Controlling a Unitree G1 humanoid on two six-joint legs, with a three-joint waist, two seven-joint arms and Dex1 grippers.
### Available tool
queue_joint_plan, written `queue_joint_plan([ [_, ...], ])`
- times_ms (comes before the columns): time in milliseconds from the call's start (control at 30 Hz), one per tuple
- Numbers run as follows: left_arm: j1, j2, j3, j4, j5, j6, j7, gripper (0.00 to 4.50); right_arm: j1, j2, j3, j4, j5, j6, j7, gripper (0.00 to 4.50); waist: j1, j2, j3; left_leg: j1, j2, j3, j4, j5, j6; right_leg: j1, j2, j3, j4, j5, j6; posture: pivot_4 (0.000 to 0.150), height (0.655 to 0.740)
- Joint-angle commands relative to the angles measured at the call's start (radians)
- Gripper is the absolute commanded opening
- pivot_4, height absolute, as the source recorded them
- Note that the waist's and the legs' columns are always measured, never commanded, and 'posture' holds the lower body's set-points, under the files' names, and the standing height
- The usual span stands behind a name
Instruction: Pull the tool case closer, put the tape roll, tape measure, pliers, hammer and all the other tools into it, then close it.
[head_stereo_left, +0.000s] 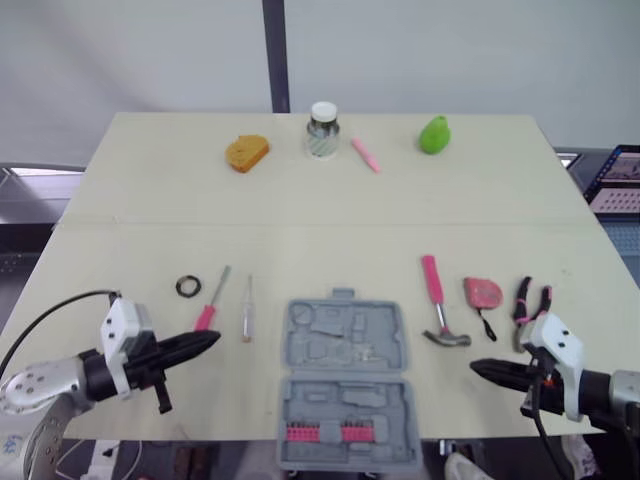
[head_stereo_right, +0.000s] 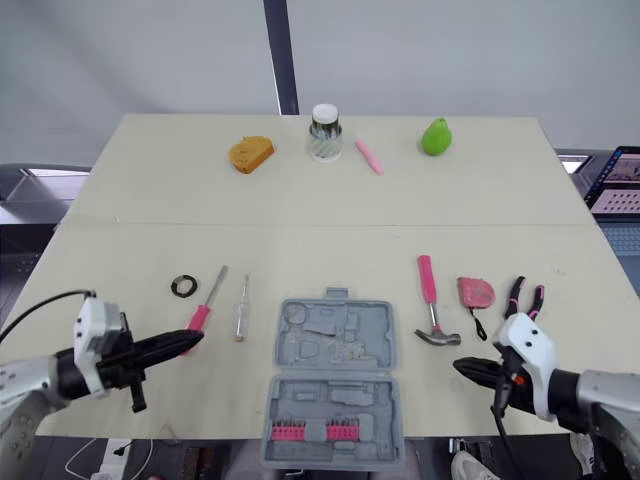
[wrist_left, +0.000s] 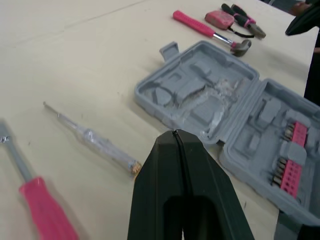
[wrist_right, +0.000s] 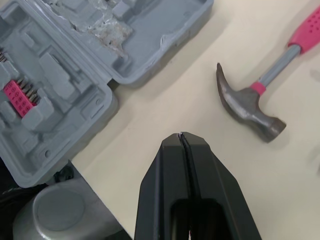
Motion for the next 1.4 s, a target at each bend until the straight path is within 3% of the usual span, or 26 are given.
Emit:
queue_joint_plan([
  [33,0.078,-0.026,0.048,0.009,0.016,-0.112,-0.021,0.00,0.033,0.008,-0.034,-0.006,0.006,-0.021,0.022,0.05,-0.002,0.000,0.000,0.000,0.000,0.000,0.000,0.000,0.000,0.000,0.000,0.000,0.000,0.000,0.000,0.150,0.6950],
  [433,0.228,-0.051,0.044,0.040,0.013,-0.237,-0.048,0.00,0.110,0.014,-0.019,0.002,-0.007,-0.053,0.033,0.05,-0.001,-0.002,-0.002,0.000,0.001,0.000,0.000,-0.002,0.001,0.000,-0.001,0.000,-0.004,0.000,-0.001,0.150,0.6950],
  [533,0.227,-0.044,0.032,0.038,0.000,-0.227,-0.053,0.81,0.110,0.008,-0.015,0.003,-0.009,-0.046,0.034,0.86,0.000,-0.002,-0.002,0.000,0.001,0.000,0.000,-0.002,0.001,0.000,-0.001,0.000,-0.004,0.000,-0.001,0.150,0.6950],
  [767,0.228,-0.051,0.019,0.010,-0.019,-0.204,-0.040,4.47,0.114,0.004,-0.015,-0.005,-0.004,-0.046,0.048,4.46,-0.001,-0.003,-0.003,0.000,0.001,0.000,0.000,-0.002,0.001,0.000,-0.001,0.000,-0.004,0.000,-0.001,0.150,0.6950],
  [900,0.208,-0.057,0.050,-0.008,-0.051,-0.113,0.059,4.49,0.073,0.008,-0.030,-0.084,0.027,-0.089,0.065,4.49,-0.001,-0.002,-0.004,0.000,0.001,0.000,0.000,-0.002,0.001,0.000,-0.001,0.000,-0.004,0.000,-0.001,0.150,0.6950],
  [1100,0.137,0.020,0.092,-0.036,-0.062,0.145,0.261,4.49,-0.053,0.108,-0.049,-0.145,0.063,-0.252,0.046,4.49,0.001,-0.003,-0.004,0.001,0.001,-0.002,0.000,-0.002,0.001,0.002,0.000,0.000,-0.002,0.000,-0.001,0.150,0.6950],
  [1400,0.112,0.125,0.131,-0.042,-0.089,0.337,0.299,4.49,-0.073,0.166,0.022,-0.151,0.043,-0.361,0.049,4.49,-0.003,-0.006,-0.006,0.002,0.000,-0.002,0.000,-0.003,0.001,0.003,0.000,0.000,-0.001,0.000,-0.001,0.150,0.6950],
])
